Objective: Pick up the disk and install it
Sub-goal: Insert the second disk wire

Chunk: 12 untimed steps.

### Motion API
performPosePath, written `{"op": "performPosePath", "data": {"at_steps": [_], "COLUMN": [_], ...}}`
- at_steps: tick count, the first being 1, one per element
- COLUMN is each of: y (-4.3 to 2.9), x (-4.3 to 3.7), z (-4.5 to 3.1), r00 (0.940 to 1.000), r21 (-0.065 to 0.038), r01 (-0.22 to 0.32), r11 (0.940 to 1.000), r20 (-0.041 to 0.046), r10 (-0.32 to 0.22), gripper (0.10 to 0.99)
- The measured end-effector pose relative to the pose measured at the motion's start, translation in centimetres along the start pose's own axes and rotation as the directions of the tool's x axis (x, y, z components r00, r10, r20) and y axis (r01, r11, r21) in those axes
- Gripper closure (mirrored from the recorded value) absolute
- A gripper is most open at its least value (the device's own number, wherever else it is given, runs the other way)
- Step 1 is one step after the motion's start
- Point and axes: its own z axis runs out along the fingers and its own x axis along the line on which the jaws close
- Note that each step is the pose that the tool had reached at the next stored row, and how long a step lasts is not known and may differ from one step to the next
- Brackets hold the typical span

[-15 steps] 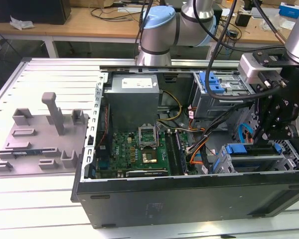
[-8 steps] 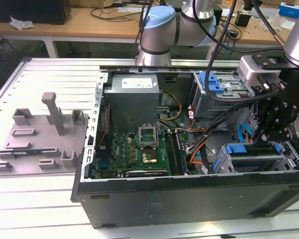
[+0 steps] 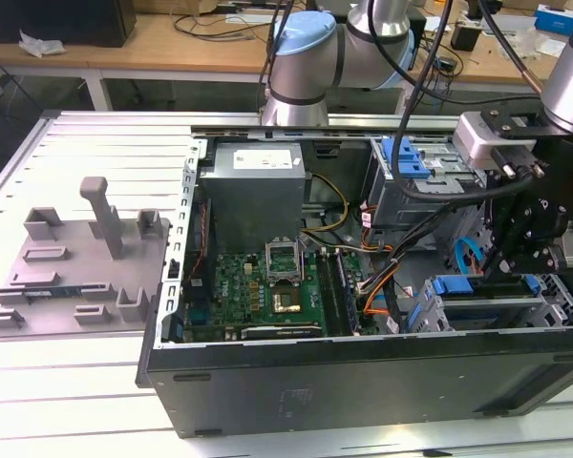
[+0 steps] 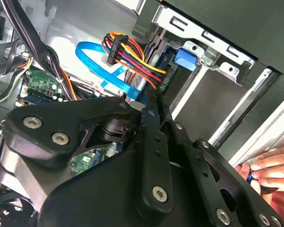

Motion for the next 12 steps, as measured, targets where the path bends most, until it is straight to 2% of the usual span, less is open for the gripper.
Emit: {"op": "performPosePath", "data": {"at_steps": [5,6,7,8,9,12], "y": [0.02,0.02,0.02,-0.01,-0.05,-0.17], "x": [0.0,-0.01,-0.01,-0.02,-0.09,-0.54], "z": [0.3,0.32,0.28,-0.12,-1.03,-3.46], "r00": [1.0,1.0,1.0,1.0,1.0,1.0], "r21": [0.0,0.0,0.0,0.0,0.0,0.0], "r01": [0.006,0.006,0.006,0.006,0.006,0.006], "r11": [1.0,1.0,1.0,1.0,1.0,1.0], "r20": [0.0008,0.0012,0.001,0.0007,0.0006,0.0005], "r10": [-0.006,-0.006,-0.006,-0.006,-0.006,-0.006], "gripper": [0.925,0.914,0.855,0.855,0.788,0.788]}}
